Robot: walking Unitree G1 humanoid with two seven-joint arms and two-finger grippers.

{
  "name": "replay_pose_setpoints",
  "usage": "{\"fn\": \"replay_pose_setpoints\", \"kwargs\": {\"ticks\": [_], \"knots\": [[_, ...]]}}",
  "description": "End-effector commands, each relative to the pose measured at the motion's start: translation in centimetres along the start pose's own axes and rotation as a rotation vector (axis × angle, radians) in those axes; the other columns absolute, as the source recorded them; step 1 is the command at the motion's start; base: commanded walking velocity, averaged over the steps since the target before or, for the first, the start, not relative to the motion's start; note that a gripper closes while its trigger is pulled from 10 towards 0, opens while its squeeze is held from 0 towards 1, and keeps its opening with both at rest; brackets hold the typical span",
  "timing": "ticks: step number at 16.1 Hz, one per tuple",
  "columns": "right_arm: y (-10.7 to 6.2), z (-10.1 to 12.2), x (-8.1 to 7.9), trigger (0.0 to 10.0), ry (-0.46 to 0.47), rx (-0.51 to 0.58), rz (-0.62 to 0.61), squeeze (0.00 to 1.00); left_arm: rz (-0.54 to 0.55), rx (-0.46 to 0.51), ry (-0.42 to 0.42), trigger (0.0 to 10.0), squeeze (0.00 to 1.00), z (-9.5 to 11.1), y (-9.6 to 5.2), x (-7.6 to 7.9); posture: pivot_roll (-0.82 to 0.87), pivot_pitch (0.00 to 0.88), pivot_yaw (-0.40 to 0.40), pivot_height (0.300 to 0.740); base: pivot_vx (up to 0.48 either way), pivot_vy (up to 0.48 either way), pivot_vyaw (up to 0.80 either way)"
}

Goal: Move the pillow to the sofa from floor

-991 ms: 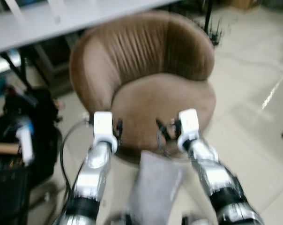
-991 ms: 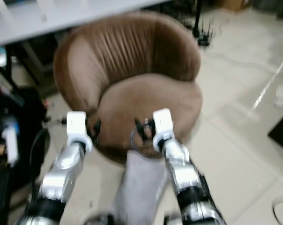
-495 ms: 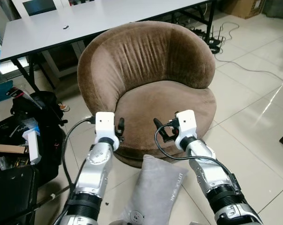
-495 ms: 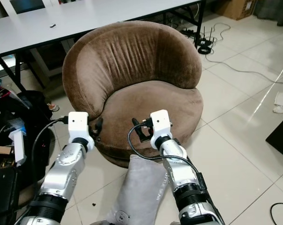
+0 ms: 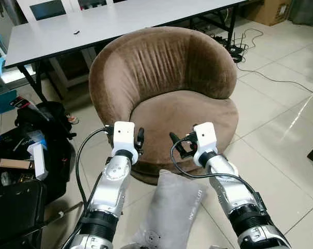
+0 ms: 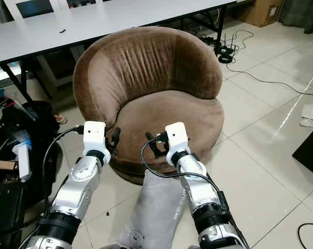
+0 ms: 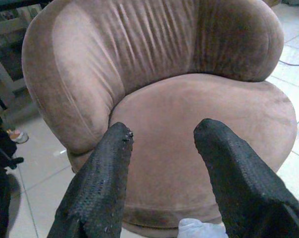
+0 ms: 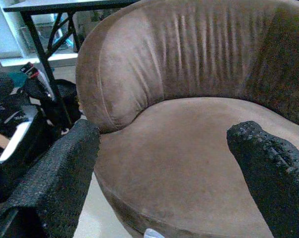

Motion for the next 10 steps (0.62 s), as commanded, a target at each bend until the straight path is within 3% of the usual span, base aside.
{"fn": "replay_pose_setpoints", "kwargs": {"ticks": [1,4,8,10], "knots": [[0.11,-0.07,-0.63,10.0,-0.004,-0.001,0.022,0.0,0.009,0.014,0.003,10.0,0.0,0.55,0.29,-0.13,-0.17,0.0,0.1,0.74,0.48,0.0,0.0],[-0.01,-0.24,-0.78,10.0,-0.005,-0.004,0.034,0.0,0.015,0.017,-0.044,10.0,0.0,0.63,0.37,-0.1,-0.17,0.0,0.1,0.74,0.462,0.0,0.0],[-0.13,-0.37,-0.8,10.0,-0.007,-0.007,0.042,0.0,0.015,0.021,-0.032,10.0,0.0,0.69,0.47,-0.18,-0.17,0.0,0.099,0.74,0.321,0.352,0.0],[-0.13,-0.39,-0.84,10.0,-0.007,-0.008,0.044,0.0,0.016,0.011,-0.023,10.0,0.0,0.47,0.46,-0.23,-0.17,0.0,0.099,0.74,0.0,0.0,0.0]]}}
Point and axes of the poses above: a point about 5 cm out from each wrist's last joint towards the gripper, its own y axis pointing out of the wrist towards the gripper, its own z axis along the axis of the wrist's last joint, x = y × z, the point moved 5 cm from there along y, pointing out of the wrist towards the gripper, and after that the axes turned 7 degrees about y, right-handed, at the moved point
